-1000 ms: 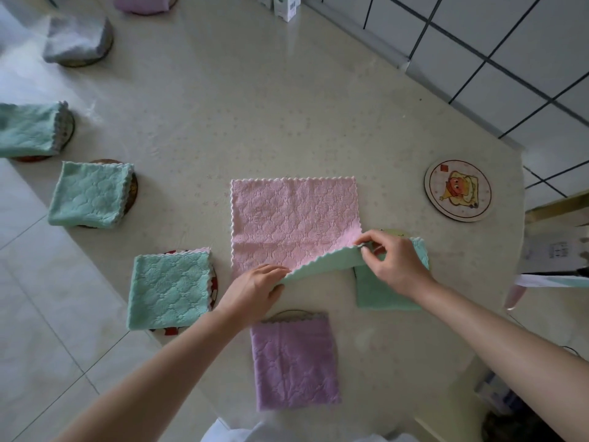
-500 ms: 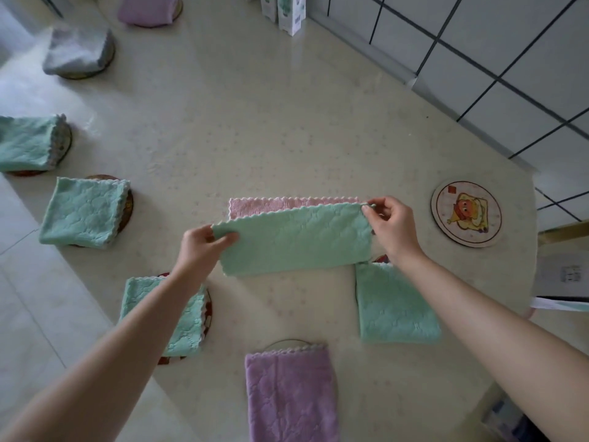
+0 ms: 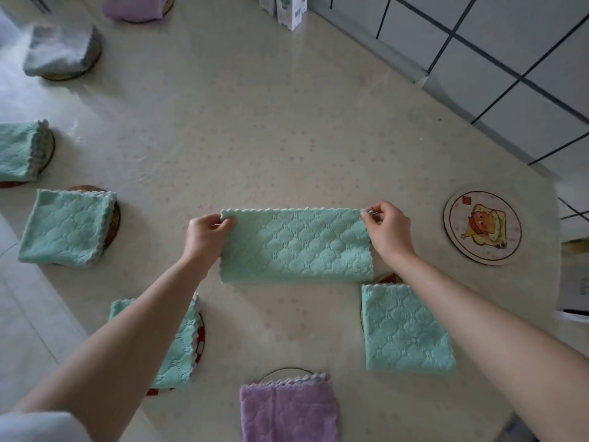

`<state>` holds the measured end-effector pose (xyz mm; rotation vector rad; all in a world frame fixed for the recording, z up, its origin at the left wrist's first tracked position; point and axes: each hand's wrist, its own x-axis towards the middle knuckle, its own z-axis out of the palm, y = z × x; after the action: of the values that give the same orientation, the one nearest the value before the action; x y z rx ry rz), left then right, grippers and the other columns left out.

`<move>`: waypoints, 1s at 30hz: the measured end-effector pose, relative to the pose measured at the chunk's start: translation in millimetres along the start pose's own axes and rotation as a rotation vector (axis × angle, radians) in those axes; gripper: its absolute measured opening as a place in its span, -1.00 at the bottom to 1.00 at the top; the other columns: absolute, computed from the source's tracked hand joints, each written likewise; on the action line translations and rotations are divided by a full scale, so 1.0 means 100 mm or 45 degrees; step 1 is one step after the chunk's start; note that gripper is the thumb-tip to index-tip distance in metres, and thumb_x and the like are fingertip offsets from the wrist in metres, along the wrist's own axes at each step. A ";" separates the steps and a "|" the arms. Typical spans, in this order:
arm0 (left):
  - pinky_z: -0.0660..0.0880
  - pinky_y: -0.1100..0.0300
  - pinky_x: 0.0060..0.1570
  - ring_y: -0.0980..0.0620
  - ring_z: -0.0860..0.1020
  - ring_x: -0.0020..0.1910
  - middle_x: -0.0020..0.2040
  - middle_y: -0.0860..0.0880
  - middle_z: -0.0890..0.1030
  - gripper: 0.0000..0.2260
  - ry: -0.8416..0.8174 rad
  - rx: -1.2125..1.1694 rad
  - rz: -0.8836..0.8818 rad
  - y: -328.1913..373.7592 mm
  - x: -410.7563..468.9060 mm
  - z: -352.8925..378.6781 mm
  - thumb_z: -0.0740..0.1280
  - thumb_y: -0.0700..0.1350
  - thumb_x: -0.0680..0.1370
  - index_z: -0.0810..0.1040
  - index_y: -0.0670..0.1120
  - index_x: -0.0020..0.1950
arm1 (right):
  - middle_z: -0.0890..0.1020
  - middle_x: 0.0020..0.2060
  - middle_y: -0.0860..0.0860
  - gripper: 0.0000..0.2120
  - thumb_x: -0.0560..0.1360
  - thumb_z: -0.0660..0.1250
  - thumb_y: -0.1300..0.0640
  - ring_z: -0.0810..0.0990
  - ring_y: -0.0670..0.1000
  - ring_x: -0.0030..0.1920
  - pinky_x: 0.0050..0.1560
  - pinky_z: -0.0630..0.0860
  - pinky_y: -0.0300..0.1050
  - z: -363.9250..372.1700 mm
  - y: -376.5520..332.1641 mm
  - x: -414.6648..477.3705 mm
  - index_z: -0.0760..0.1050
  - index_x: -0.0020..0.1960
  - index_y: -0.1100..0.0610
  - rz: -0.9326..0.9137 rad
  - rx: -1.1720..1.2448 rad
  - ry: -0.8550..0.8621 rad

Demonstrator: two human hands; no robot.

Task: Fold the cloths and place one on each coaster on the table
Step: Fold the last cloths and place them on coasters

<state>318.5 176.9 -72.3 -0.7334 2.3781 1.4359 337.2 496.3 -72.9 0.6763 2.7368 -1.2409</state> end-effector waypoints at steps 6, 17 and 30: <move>0.44 0.10 -0.30 0.00 0.45 -0.34 -0.36 -0.01 0.54 -0.78 0.090 0.042 -0.025 -0.05 0.08 0.03 0.39 0.02 0.48 0.62 -0.10 -0.25 | 0.61 -0.24 0.05 -0.81 0.51 0.34 0.06 0.51 -0.06 -0.32 -0.33 0.37 -0.26 0.04 0.01 0.07 0.51 -0.09 0.20 0.061 -0.040 0.009; 0.40 0.16 -0.20 -0.05 0.53 -0.10 -0.05 -0.06 0.61 -0.70 0.281 0.604 0.208 0.17 -0.03 0.02 0.25 0.10 0.56 0.60 -0.10 0.03 | 0.53 -0.05 0.05 -0.86 0.55 0.23 0.18 0.53 0.01 -0.07 -0.03 0.51 -0.13 -0.19 -0.09 -0.12 0.42 0.08 0.20 -0.316 -0.320 -0.048; 0.06 -0.07 0.49 -0.05 -0.06 0.54 0.56 0.01 0.05 -0.47 -0.410 1.273 1.191 -0.55 -1.09 0.48 0.11 0.07 0.60 0.12 -0.01 0.55 | 0.57 0.22 0.13 -0.55 0.38 0.42 0.21 0.53 0.16 0.23 0.18 0.53 0.06 0.09 0.28 -1.14 0.51 0.27 0.19 -1.001 -0.915 -0.316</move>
<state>438.0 229.1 -84.9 0.8576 2.7425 0.2781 450.2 464.2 -72.3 -0.6145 2.9581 -0.2369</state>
